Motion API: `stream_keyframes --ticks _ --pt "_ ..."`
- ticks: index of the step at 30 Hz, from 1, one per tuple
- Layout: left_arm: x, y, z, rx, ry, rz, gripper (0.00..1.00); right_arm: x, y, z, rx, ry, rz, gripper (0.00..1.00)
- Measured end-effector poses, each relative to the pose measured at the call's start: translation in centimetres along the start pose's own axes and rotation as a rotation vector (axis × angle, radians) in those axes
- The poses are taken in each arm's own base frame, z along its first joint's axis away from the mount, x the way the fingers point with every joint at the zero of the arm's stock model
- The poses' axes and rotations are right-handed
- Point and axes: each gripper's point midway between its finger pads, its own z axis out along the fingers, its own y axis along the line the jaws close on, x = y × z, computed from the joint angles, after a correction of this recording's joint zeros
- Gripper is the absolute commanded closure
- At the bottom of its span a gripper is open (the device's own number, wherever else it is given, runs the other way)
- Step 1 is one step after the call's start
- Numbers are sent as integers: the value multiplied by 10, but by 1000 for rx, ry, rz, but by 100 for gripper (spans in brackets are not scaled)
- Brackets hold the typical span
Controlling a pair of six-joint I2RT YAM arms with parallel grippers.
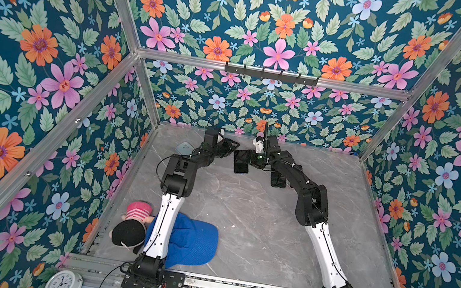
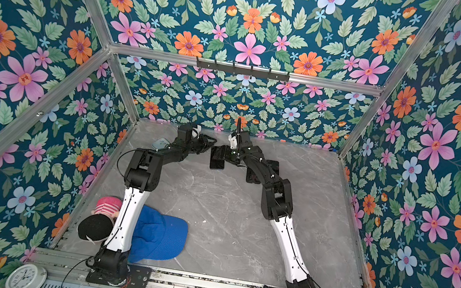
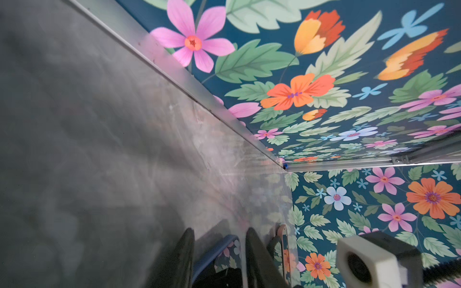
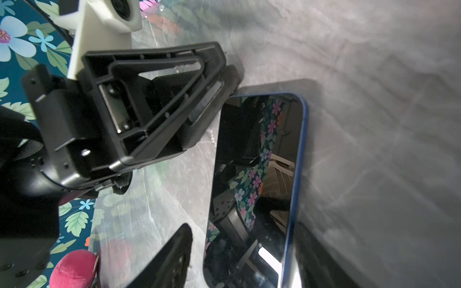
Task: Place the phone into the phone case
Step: 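Close the right gripper on the blue-edged phone while left gripper hovers nearby, then lift the phone with the right gripper while left gripper reaches the light blue case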
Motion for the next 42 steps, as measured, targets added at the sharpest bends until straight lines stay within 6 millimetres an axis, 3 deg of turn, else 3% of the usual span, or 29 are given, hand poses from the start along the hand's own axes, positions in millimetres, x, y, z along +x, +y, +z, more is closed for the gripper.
stream_keyframes --ticks 9,17,26,34,42 --pt "45 -7 -15 -7 68 -23 70 21 -4 -13 41 44 -19 32" --pt "82 -11 -47 -55 118 -46 69 42 1 -23 144 85 -52 21" --pt "68 -47 -89 -75 76 21 58 70 4 -22 356 104 -199 13" --pt "70 -38 -119 -148 69 0 56 79 -11 -17 573 91 -319 20" --pt "70 -21 -137 -207 62 -42 56 84 -12 -14 612 82 -293 28"
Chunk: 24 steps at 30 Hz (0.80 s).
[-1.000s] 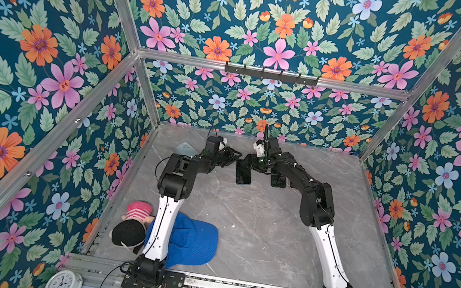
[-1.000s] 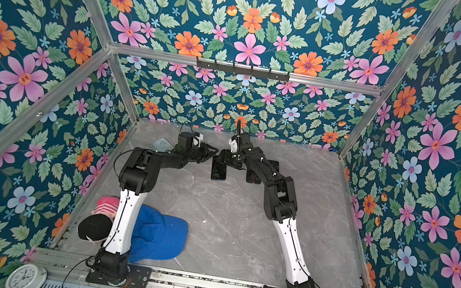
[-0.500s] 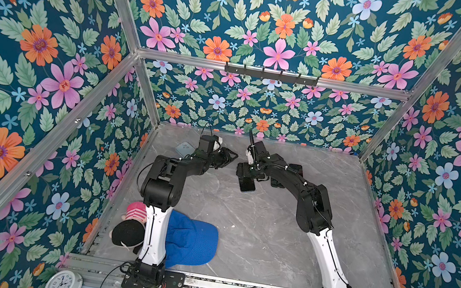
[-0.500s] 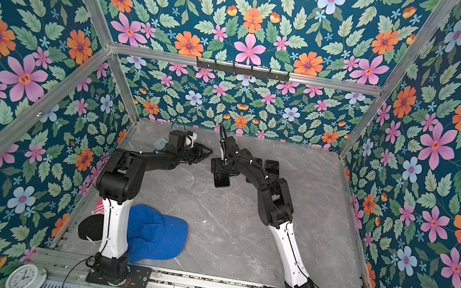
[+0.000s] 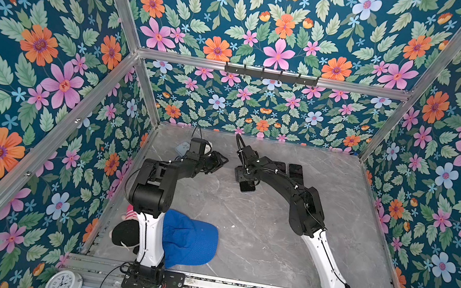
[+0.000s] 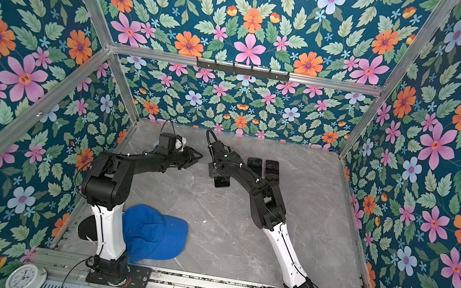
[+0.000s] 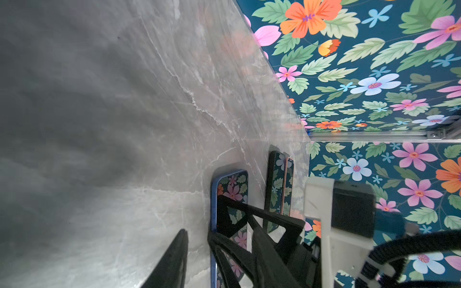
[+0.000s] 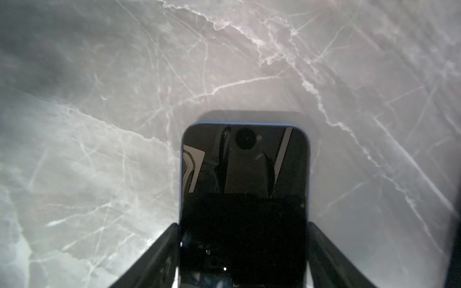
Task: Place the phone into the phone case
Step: 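Lift the phone with the right gripper while left gripper reaches the light blue case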
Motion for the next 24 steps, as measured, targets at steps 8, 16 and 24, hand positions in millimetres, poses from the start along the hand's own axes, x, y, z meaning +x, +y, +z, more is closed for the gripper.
stream_keyframes --ticks 8,16,24 --pt "-19 10 -23 -99 -35 -4 56 -6 1 -9 -6 -14 12 34" --pt "-55 59 -67 -290 -97 -56 56 8 -3 -20 -3 53 5 39" --pt "-87 113 -94 -488 -147 -119 56 20 -5 -26 -8 93 -7 40"
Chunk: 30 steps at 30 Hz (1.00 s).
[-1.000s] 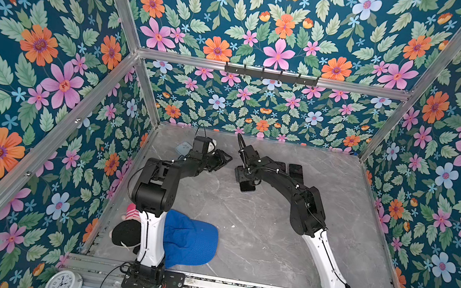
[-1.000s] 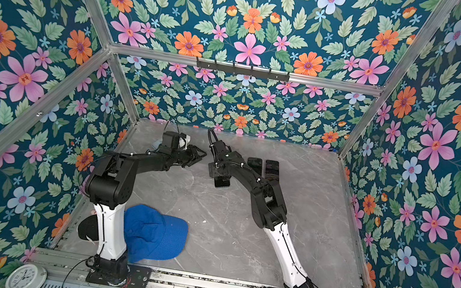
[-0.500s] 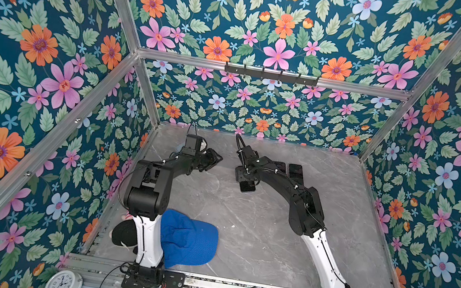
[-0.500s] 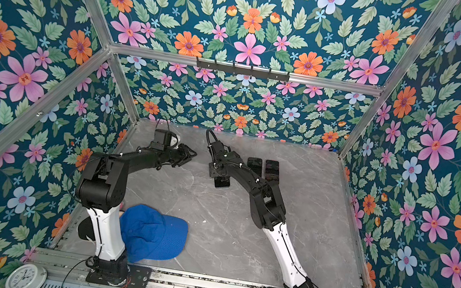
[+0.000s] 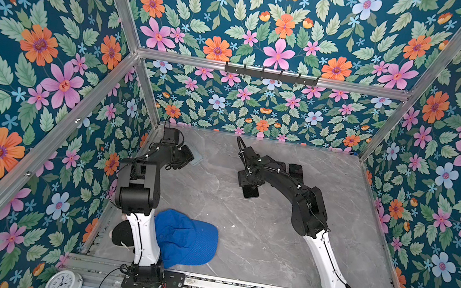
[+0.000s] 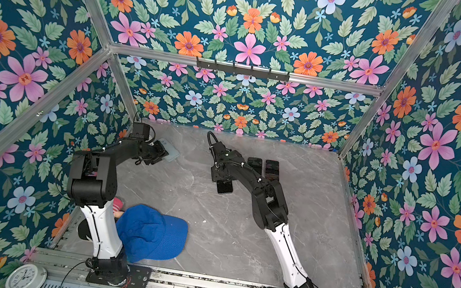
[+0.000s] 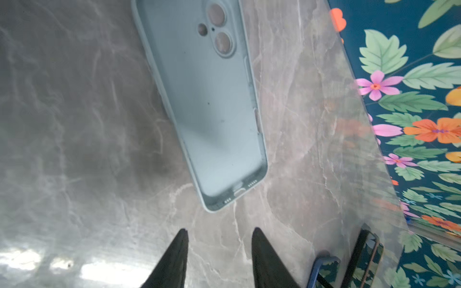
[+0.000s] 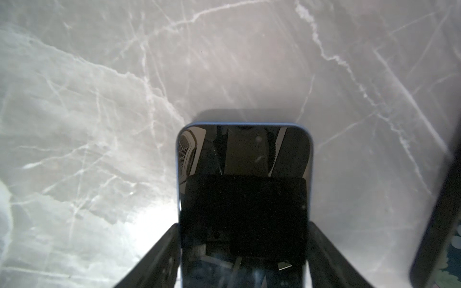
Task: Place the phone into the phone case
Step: 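Lift the phone with the right gripper while left gripper reaches the light blue case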
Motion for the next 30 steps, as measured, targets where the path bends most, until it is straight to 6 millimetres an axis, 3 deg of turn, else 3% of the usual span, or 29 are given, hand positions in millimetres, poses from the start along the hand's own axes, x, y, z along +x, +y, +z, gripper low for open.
stream_keyframes --ticks 4,8,18,30 --pt "-19 17 13 -76 -12 -9 58 4 0 -2 -4 12 -11 41" --pt "-24 30 22 -140 -8 -19 61 9 0 -5 -13 28 -23 42" --pt "-30 31 36 -153 -15 6 65 17 2 -8 -32 46 -25 43" --pt "-39 25 45 -185 -47 64 86 27 5 -13 -44 63 -33 43"
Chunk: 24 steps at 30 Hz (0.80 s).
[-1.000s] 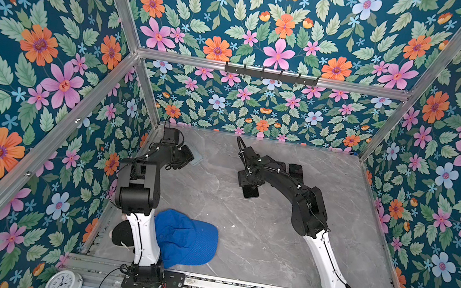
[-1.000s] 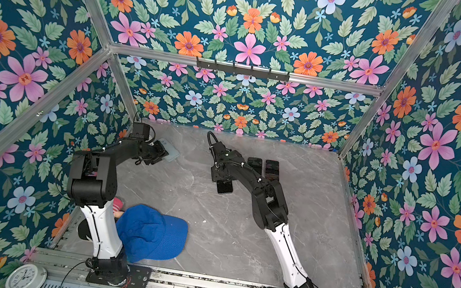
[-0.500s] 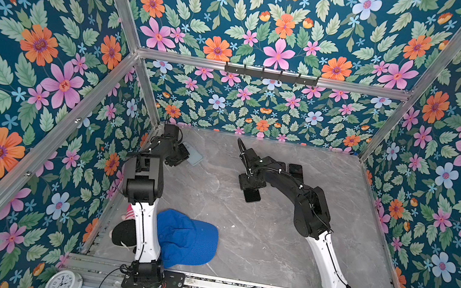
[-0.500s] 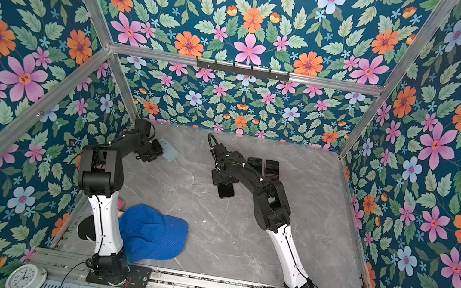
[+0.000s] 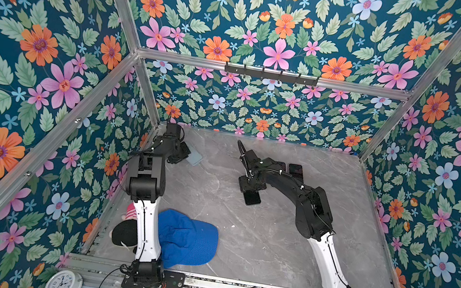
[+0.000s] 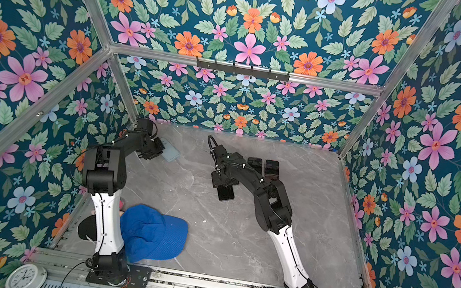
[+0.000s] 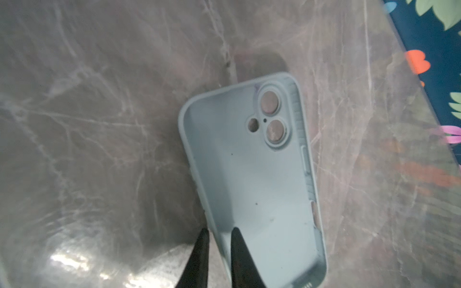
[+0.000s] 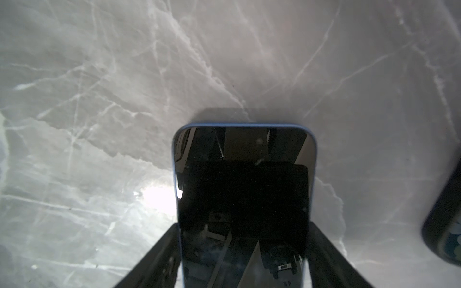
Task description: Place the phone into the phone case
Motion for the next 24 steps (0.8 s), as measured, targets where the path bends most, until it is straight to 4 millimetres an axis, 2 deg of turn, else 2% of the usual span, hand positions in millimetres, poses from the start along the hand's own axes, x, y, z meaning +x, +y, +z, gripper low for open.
stream_keyframes --ticks 7,13,19,24 --pt "4 -2 0 -42 -8 51 90 7 0 -3 -1 13 -4 43" --pt "21 -8 -6 -58 29 88 93 21 -1 -9 -9 40 -9 44" --pt "55 -15 -16 -65 89 130 94 40 -1 -16 -4 62 -20 44" --pt "87 -23 -27 -58 125 168 94 63 -4 -20 5 90 -27 44"
